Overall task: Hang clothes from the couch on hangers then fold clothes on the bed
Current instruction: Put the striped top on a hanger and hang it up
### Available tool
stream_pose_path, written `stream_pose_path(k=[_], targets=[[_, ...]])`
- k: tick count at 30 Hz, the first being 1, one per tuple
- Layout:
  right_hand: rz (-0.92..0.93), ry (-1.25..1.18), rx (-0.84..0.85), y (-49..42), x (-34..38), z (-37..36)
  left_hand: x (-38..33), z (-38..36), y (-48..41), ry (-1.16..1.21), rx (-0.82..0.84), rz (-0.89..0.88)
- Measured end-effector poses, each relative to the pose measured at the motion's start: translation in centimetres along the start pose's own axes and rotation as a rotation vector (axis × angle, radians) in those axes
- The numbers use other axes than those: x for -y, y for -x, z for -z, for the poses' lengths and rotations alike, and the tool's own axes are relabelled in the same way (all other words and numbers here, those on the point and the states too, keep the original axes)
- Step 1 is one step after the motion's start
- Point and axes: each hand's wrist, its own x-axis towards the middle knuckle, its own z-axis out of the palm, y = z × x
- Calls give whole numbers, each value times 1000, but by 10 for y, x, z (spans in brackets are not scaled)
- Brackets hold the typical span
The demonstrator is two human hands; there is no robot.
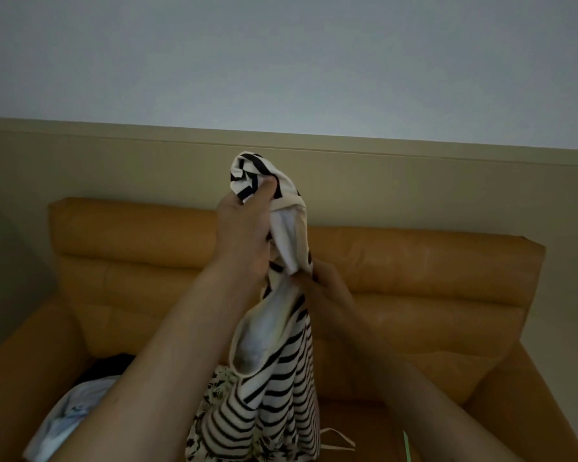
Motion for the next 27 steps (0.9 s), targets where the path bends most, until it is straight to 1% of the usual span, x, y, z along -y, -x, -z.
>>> stream_pose_path(k=[2, 3, 4, 5, 6, 7, 8, 9, 11, 13, 14, 16, 19, 21, 24, 27], targets=[[-32, -63, -42, -1, 5, 13, -7, 19, -3, -88, 14, -35], [-78, -94, -68, -4, 9, 20, -8, 29, -6, -163, -1, -59], [-120, -128, -92, -5, 16, 26, -9, 38, -10, -287, -39, -114], [-140, -145, -105, -7, 21, 31, -8, 45, -12, -440, -99, -202], [-143, -155, -109, -10, 25, 37, -8, 50, -14, -572, -161, -330], [-138, -156, -107, -12, 32, 40, -8, 51, -12, -653, -173, -469], [-130, -145, -103, -12, 43, 42, -10, 50, -8, -697, -94, -570], [-102, -123, -91, -12, 51, 46, -11, 47, -5, -739, 56, -605], [6, -66, -8, -12, 63, 50, -8, 39, -5, -893, 402, -543], [79, -3, 47, -12, 73, 53, -5, 34, -7, -1010, 636, -447], [92, 37, 51, -14, 76, 58, -5, 33, -9, -1008, 699, -414], [118, 122, 69, -15, 79, 67, -3, 34, -11, -967, 737, -404], [170, 258, 75, -14, 76, 88, -7, 29, -6, -932, 660, -510], [262, 416, 46, -12, 73, 100, -14, 24, -4, -860, 610, -566], [403, 685, -31, -9, 64, 110, -30, 13, -1, -823, 599, -636], [486, 993, -208, -4, 53, 109, -43, 1, 8, -840, 608, -718]])
